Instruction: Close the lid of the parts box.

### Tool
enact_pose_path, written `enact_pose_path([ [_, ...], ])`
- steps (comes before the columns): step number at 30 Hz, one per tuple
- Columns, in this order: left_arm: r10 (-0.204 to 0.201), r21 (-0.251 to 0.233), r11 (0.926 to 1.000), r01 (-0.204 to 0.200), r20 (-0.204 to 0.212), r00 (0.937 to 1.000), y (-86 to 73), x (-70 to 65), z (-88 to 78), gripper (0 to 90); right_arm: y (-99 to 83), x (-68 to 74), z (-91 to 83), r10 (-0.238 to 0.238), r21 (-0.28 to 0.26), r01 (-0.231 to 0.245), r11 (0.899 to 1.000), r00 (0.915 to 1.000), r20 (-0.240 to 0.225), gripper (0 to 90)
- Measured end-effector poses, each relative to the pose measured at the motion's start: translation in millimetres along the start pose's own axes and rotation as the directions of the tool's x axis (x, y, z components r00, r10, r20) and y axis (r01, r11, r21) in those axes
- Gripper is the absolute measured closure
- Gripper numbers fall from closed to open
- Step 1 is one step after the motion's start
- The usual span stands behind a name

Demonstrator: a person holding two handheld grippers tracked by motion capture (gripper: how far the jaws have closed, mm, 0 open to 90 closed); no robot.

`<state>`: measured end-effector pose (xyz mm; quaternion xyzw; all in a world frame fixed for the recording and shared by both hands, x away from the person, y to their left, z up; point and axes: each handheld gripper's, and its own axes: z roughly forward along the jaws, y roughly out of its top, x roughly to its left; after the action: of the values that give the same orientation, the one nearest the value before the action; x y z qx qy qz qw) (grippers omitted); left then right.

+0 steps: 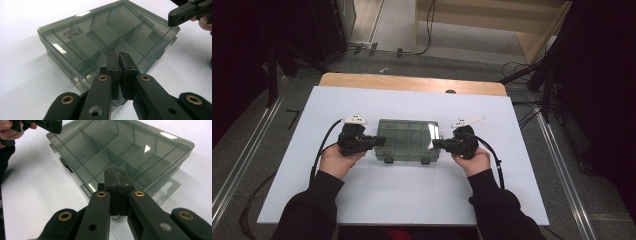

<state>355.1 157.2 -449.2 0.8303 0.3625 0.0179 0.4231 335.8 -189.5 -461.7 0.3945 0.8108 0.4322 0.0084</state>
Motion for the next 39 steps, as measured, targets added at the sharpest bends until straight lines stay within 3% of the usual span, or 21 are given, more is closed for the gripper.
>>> enact_pose_path([
  [9, -0.013, 0.025, 0.9996, 0.012, 0.005, 0.9999, -5.1, 4.3, 9.5, 87.3, -4.9, -4.3, 6.9, 0.007, 0.030, -0.007, 1.000, 0.9998, 0.016, 87.7],
  [17, 0.023, 0.019, 0.9996, -0.023, 0.001, 0.9997, -6.9, 3.0, 10.6, 88.4, -6.6, -4.2, 10.2, 0.004, 0.029, -0.003, 1.000, 0.9999, -0.011, 87.9],
  [22, 0.032, 0.019, 0.9993, -0.032, -0.002, 0.9995, -7.7, 2.6, 10.4, 89.2, -7.0, -0.5, 10.5, -0.024, 0.032, 0.024, 0.999, 0.9997, 0.009, 88.1],
  [24, 0.039, 0.042, 0.9984, -0.038, -0.009, 0.9992, -9.3, 2.0, 13.2, 89.9, -7.4, -0.4, 11.8, -0.016, 0.052, 0.015, 0.999, 0.9997, 0.016, 88.2],
  [26, 0.040, 0.037, 0.9985, -0.040, -0.004, 0.9992, -10.8, 1.1, 13.5, 89.9, -10.2, 0.7, 14.2, -0.023, 0.053, 0.023, 0.998, 0.9997, -0.001, 88.2],
  [29, 0.042, 0.030, 0.9987, -0.042, -0.003, 0.9991, -11.5, 1.2, 13.4, 89.6, -10.2, 3.0, 13.9, -0.032, 0.050, 0.031, 0.998, 0.9994, 0.016, 88.1],
  [32, 0.015, 0.023, 0.9996, -0.015, 0.027, 0.9995, -11.5, 3.4, 12.6, 84.8, -10.6, 1.5, 12.9, -0.015, 0.048, 0.015, 0.999, 0.9999, 0.007, 87.3],
  [34, 0.003, 0.025, 0.9997, -0.004, 0.031, 0.9995, -10.7, 2.9, 11.6, 76.4, -10.5, 1.4, 11.4, -0.018, 0.041, 0.018, 0.999, 0.9998, -0.001, 81.6],
  [39, 0.027, 0.035, 0.9990, -0.028, 0.036, 0.9990, -10.1, -5.2, 4.4, 65.1, -12.6, 7.7, 3.3, -0.036, 0.035, 0.036, 0.999, 0.9993, 0.009, 73.0],
])
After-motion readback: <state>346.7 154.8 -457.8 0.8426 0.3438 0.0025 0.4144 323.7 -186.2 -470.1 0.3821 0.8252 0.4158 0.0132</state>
